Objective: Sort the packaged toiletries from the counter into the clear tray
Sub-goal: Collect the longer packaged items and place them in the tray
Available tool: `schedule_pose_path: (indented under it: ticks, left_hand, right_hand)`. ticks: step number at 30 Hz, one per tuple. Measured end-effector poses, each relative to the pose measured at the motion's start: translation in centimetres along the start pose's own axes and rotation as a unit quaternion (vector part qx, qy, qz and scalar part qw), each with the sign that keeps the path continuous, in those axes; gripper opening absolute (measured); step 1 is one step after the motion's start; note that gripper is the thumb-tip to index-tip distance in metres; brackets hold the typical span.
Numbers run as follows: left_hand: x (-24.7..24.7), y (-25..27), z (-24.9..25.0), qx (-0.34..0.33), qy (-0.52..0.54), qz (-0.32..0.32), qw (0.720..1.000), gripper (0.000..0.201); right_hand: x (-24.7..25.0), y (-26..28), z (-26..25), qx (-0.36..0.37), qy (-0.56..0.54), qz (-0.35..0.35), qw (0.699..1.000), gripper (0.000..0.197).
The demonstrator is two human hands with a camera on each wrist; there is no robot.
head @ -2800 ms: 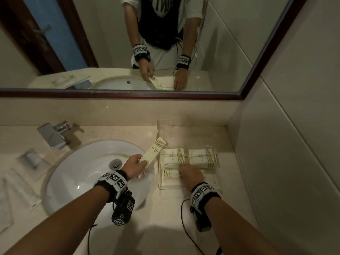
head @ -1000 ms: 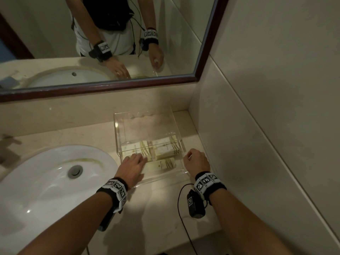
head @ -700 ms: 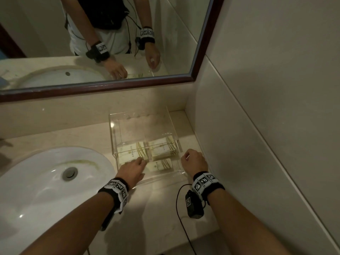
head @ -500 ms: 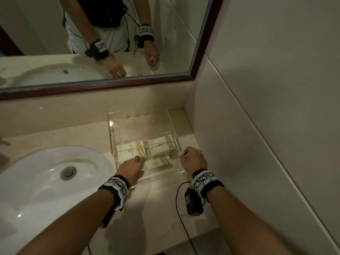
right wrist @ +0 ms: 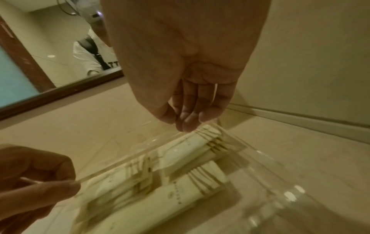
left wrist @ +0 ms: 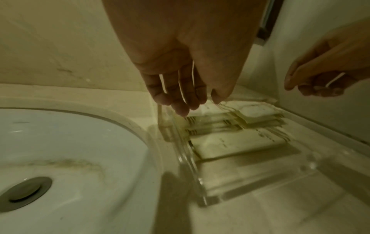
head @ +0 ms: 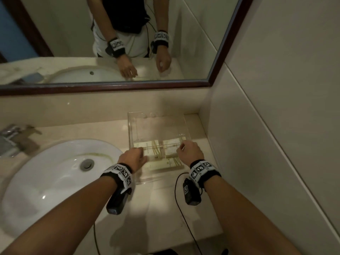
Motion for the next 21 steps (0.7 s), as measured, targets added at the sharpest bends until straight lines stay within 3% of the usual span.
schedule_pose_path:
  ticks: [9,21]
  left_hand:
    - [5.5,5.6,-6.3,0.083,0.053,0.080,0.992,0.019]
    - [12.7,19.0,-19.0,0.191,0.103,0.186,0.958,0.018]
  right_hand:
    - [-2.7,2.9,-11.0,0.118,0.032,-0.033,0.992,0.017]
    - [-9.2,13.2,-28.7,0.264,0.072,-0.069,0.959,0.018]
Point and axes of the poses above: each hand's wrist, its own y-axis away from the middle knuckle, its own x-axis out of the back of the hand, z = x × y, the point moved 7 cm from there along -y, towards the middle knuckle, and after that the axes turned 11 degrees about -x, right-handed, at the moved point
